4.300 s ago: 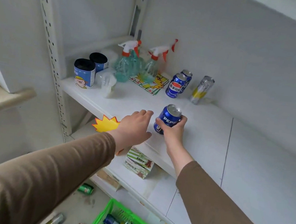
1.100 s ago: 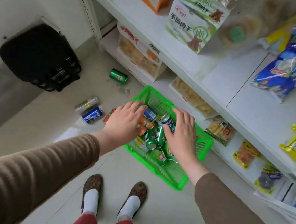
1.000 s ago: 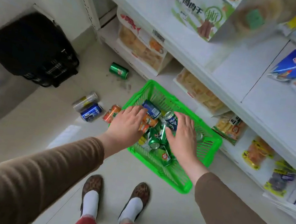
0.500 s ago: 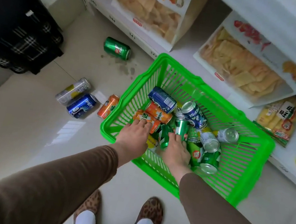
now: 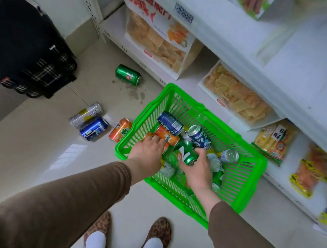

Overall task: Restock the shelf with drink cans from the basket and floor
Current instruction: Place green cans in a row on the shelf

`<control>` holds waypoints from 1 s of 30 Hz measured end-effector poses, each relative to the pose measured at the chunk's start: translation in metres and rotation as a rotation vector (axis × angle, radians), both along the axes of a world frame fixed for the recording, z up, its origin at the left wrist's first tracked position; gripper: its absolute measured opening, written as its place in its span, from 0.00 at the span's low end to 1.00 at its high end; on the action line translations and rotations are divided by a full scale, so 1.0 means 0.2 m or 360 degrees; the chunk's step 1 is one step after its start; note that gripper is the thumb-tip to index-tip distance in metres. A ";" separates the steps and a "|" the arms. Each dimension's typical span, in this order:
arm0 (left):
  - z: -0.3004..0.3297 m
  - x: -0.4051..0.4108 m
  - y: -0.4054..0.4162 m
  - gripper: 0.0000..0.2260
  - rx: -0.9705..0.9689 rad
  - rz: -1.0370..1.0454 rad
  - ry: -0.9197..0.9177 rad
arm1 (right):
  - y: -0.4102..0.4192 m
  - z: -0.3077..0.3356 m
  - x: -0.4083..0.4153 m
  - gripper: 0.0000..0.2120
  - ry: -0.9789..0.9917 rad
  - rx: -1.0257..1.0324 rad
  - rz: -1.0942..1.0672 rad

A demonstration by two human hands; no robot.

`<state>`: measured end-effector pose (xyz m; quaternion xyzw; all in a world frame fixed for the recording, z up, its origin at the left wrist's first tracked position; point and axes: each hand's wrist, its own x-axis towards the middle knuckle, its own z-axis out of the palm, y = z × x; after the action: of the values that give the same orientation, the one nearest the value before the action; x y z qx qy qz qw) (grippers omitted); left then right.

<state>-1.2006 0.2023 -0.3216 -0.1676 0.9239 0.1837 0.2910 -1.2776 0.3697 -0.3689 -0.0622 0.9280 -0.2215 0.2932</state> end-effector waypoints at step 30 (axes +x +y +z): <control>3.15 -0.80 -0.36 0.31 -0.0159 -0.0136 0.1236 | -0.35 3.52 -0.96 0.29 0.0873 -0.0724 0.0009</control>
<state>-1.3601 0.1302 0.3085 -0.0608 0.9792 0.1759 -0.0813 -1.4688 0.2992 0.3343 -0.1856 0.8989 -0.3968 0.0123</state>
